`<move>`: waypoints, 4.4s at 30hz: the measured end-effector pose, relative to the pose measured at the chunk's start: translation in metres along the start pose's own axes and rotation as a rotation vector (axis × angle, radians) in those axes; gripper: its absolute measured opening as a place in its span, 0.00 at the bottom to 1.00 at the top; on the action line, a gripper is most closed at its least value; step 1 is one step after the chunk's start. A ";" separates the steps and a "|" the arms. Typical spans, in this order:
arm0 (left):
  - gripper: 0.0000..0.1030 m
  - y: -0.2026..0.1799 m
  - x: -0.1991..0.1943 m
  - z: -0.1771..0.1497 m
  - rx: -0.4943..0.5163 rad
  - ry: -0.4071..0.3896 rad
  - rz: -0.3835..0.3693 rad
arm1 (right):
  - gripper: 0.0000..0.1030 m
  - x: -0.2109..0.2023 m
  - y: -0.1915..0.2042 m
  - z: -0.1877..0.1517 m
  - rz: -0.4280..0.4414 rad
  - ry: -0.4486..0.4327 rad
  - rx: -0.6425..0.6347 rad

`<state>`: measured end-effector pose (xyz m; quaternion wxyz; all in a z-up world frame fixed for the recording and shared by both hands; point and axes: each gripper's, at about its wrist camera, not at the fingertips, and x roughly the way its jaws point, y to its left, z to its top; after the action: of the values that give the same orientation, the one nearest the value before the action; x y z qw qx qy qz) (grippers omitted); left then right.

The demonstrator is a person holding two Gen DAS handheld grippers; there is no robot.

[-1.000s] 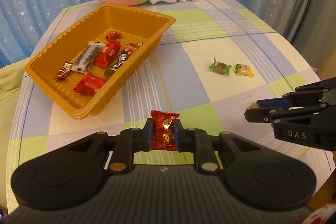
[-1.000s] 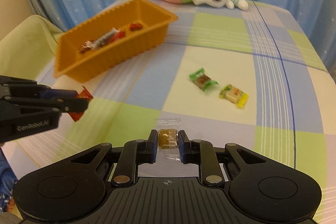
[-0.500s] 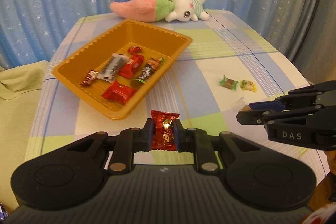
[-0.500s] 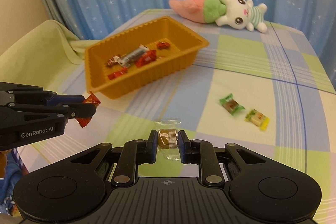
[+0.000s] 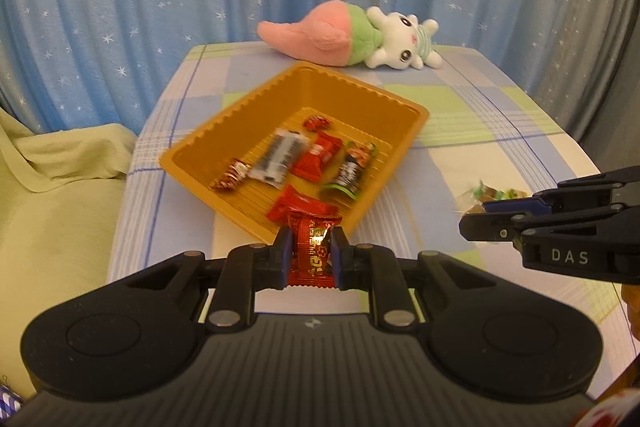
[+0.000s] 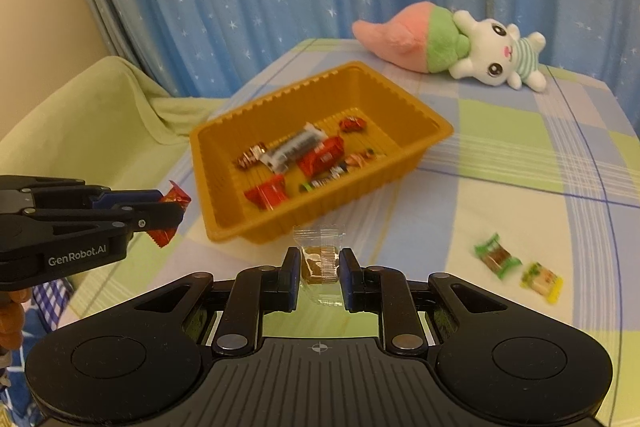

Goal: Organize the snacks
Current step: 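Carry both held candies over the orange tray, then open both grippers to drop the candies into the tray, then move both open grippers back toward the green and yellow candies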

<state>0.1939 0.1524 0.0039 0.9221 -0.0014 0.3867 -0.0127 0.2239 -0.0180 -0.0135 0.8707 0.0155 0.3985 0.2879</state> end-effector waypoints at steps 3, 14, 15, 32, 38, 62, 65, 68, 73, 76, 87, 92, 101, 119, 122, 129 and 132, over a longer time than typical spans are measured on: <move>0.18 0.010 0.004 0.009 0.001 -0.006 0.008 | 0.20 0.008 0.005 0.011 0.011 -0.006 0.010; 0.18 0.038 0.028 0.038 0.012 -0.021 0.009 | 0.20 0.042 0.017 0.049 0.016 -0.020 0.015; 0.18 0.040 0.030 0.040 0.013 -0.021 0.009 | 0.20 0.045 0.017 0.052 0.016 -0.021 0.016; 0.18 0.062 0.078 0.063 0.021 0.012 0.004 | 0.20 0.087 0.008 0.075 -0.007 0.001 0.071; 0.18 0.066 0.096 0.064 0.013 0.037 -0.004 | 0.20 0.095 0.001 0.077 -0.020 0.010 0.086; 0.34 0.080 0.127 0.056 -0.050 0.119 -0.012 | 0.21 0.114 -0.011 0.081 -0.014 0.027 0.131; 0.35 0.083 0.122 0.055 -0.061 0.117 -0.017 | 0.21 0.117 -0.011 0.082 -0.003 0.032 0.130; 0.40 0.085 0.117 0.056 -0.070 0.110 -0.016 | 0.21 0.121 -0.008 0.084 0.009 0.032 0.122; 0.44 0.088 0.111 0.057 -0.083 0.099 -0.010 | 0.21 0.126 -0.003 0.089 0.038 -0.003 0.106; 0.47 0.089 0.108 0.056 -0.089 0.101 -0.010 | 0.21 0.126 0.001 0.094 0.051 -0.027 0.097; 0.54 0.085 0.088 0.047 -0.111 0.103 -0.022 | 0.56 0.110 -0.002 0.081 0.037 -0.012 0.121; 0.58 0.079 0.075 0.042 -0.108 0.099 -0.032 | 0.62 0.094 -0.006 0.073 0.039 -0.018 0.152; 0.60 0.060 0.050 0.029 -0.087 0.093 -0.058 | 0.65 0.062 -0.012 0.049 0.020 -0.016 0.203; 0.60 -0.003 0.016 -0.012 -0.022 0.131 -0.127 | 0.66 0.002 -0.027 -0.013 -0.022 0.012 0.234; 0.60 -0.016 0.013 -0.018 -0.009 0.139 -0.138 | 0.66 -0.009 -0.033 -0.024 -0.033 0.015 0.238; 0.60 -0.048 0.008 -0.028 0.021 0.154 -0.161 | 0.66 -0.034 -0.053 -0.048 -0.061 0.018 0.270; 0.60 -0.061 0.007 -0.031 0.037 0.157 -0.169 | 0.66 -0.043 -0.063 -0.057 -0.076 0.018 0.290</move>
<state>0.1750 0.0916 -0.0219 0.8844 -0.0159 0.4560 -0.0977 0.1924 -0.1036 -0.0394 0.8659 0.1233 0.4440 0.1944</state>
